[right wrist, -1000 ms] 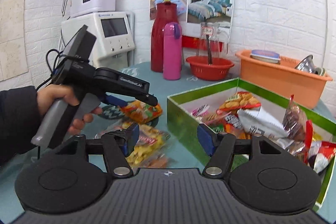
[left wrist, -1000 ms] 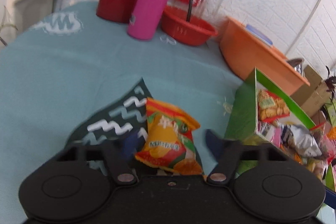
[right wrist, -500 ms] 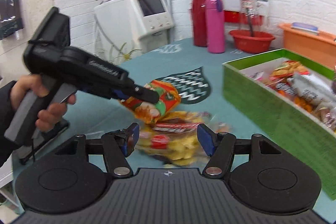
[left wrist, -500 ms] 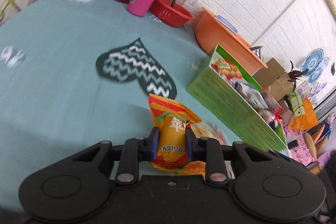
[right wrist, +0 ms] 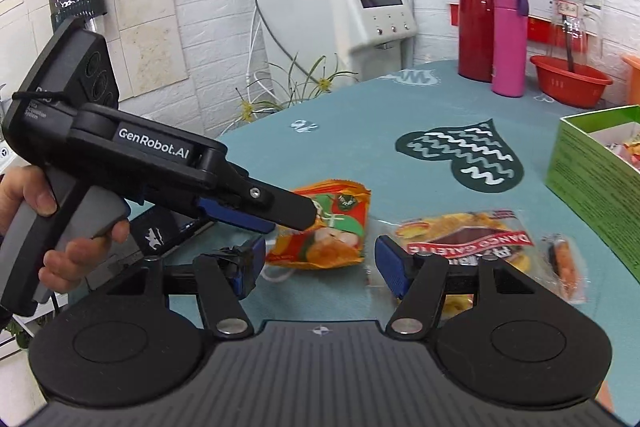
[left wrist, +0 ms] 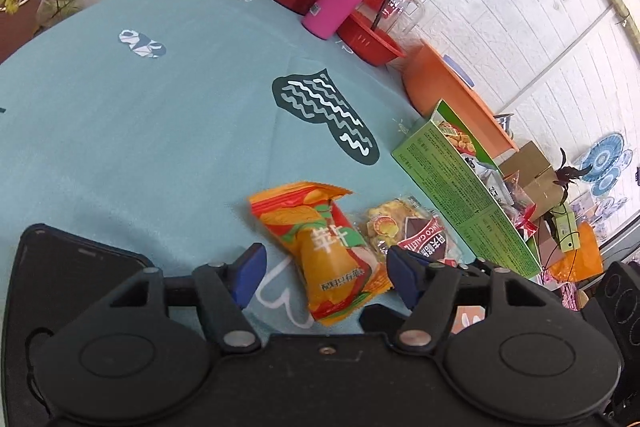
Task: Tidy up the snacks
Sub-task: 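Grasp the orange bag with the right gripper and lift it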
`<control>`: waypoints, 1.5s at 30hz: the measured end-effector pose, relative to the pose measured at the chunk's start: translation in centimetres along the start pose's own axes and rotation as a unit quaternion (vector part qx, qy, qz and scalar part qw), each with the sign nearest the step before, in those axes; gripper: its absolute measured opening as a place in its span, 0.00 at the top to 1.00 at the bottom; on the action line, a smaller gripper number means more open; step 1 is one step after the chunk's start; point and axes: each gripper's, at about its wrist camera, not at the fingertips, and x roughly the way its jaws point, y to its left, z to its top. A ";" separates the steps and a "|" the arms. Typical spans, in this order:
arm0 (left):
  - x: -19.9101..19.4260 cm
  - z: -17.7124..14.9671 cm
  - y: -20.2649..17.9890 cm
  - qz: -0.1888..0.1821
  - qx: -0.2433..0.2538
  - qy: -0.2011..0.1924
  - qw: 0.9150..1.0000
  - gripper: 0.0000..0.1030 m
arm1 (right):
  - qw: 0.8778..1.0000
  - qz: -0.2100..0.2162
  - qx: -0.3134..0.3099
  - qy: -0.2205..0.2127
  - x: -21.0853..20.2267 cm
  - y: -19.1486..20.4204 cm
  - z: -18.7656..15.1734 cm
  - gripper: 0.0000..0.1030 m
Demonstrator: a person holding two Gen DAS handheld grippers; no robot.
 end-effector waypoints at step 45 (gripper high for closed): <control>2.7 0.6 -2.1 0.038 0.028 0.006 0.999 0.04 | 0.988 -0.056 -0.143 0.023 3.8 1.6 -0.1 0.43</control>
